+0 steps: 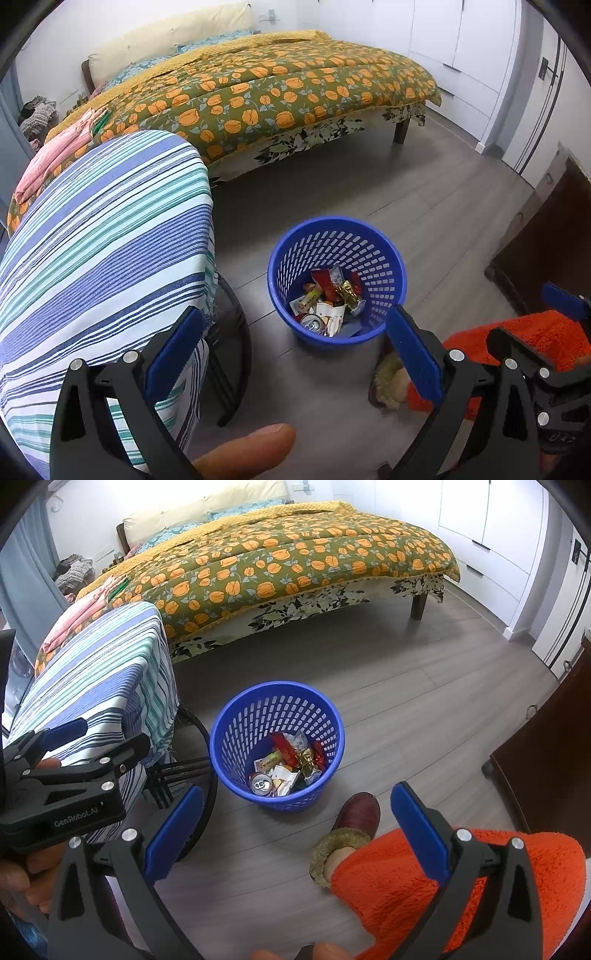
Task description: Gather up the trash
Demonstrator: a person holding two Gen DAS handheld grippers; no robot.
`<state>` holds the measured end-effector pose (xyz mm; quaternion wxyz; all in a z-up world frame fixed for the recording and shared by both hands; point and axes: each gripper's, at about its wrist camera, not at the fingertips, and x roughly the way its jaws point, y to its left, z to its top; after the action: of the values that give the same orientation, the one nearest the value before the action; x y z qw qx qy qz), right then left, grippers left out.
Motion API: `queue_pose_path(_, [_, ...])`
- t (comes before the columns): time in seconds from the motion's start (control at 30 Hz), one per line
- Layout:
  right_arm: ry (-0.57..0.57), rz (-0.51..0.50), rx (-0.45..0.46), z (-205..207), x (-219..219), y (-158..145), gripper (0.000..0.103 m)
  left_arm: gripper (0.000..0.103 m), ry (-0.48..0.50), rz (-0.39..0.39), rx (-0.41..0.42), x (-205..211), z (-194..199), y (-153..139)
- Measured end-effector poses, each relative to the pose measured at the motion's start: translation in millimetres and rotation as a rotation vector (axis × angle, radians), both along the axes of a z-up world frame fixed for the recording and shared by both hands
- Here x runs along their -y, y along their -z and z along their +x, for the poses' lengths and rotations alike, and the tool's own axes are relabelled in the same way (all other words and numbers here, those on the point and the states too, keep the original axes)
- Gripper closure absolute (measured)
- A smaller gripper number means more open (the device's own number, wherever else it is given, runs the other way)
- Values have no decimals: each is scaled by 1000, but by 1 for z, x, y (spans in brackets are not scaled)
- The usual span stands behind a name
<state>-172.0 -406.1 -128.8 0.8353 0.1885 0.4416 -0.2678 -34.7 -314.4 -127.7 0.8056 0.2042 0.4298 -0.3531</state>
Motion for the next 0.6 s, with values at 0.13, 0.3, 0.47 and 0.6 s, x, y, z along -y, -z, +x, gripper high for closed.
queue_pose_path(0.13, [-1, 0, 1, 0, -1, 0, 5, 5, 2, 2, 0, -1, 1, 0])
queue_pose_path(0.3, [-1, 2, -1, 0, -2, 1, 5, 5, 1, 2, 0, 0, 0, 0])
queue_pose_path(0.47, [-3, 2, 0, 1, -3, 2, 5, 5, -1, 3, 0, 1, 0, 0])
queue_pose_path(0.6, [-2, 2, 0, 1, -5, 2, 5, 5, -1, 2, 0, 0, 0, 0])
